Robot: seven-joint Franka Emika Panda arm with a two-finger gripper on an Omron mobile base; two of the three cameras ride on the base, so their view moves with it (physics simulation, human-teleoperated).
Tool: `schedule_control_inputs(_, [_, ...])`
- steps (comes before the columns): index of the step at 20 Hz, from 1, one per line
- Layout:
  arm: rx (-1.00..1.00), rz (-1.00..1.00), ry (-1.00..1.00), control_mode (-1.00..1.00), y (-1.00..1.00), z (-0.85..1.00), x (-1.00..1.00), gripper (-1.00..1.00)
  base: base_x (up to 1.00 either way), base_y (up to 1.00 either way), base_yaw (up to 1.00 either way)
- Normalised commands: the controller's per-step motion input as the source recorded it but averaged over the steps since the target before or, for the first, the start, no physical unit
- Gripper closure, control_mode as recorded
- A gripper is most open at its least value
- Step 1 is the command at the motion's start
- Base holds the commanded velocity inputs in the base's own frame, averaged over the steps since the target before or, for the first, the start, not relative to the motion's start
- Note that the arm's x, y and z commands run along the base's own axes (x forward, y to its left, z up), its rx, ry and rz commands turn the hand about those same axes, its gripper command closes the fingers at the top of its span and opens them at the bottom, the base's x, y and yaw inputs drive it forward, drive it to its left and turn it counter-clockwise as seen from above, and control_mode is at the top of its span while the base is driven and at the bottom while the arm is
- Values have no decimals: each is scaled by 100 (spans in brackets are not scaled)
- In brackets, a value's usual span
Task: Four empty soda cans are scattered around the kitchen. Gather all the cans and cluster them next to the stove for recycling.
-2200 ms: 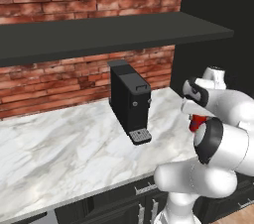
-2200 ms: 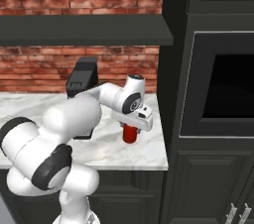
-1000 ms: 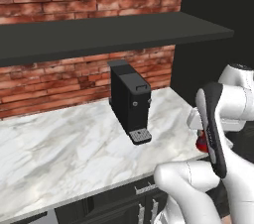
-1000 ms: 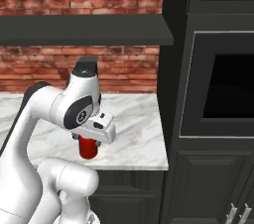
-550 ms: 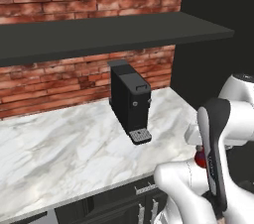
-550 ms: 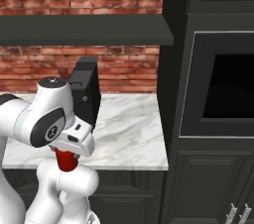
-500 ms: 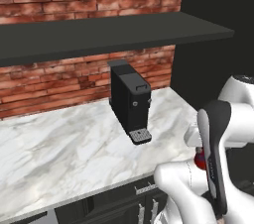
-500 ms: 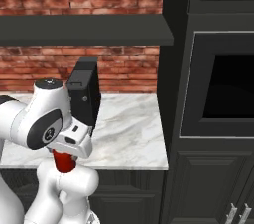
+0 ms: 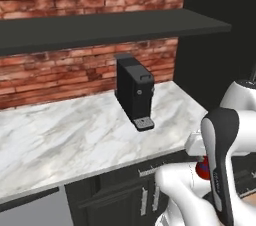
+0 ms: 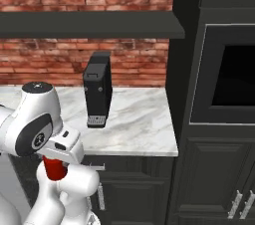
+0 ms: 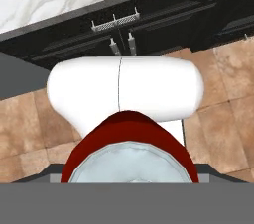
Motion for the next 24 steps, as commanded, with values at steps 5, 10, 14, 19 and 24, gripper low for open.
schedule_control_inputs(5, [0,0,0,100,0,0,0,100,-49,47,13])
schedule_control_inputs(10, [0,0,0,100,0,0,0,100,-34,74,20])
schedule_control_inputs(14, [0,0,0,100,0,0,0,100,-34,78,23])
schedule_control_inputs(19, [0,0,0,100,0,0,0,100,-33,79,24])
schedule_control_inputs(24, [0,0,0,100,0,0,0,100,-23,81,27])
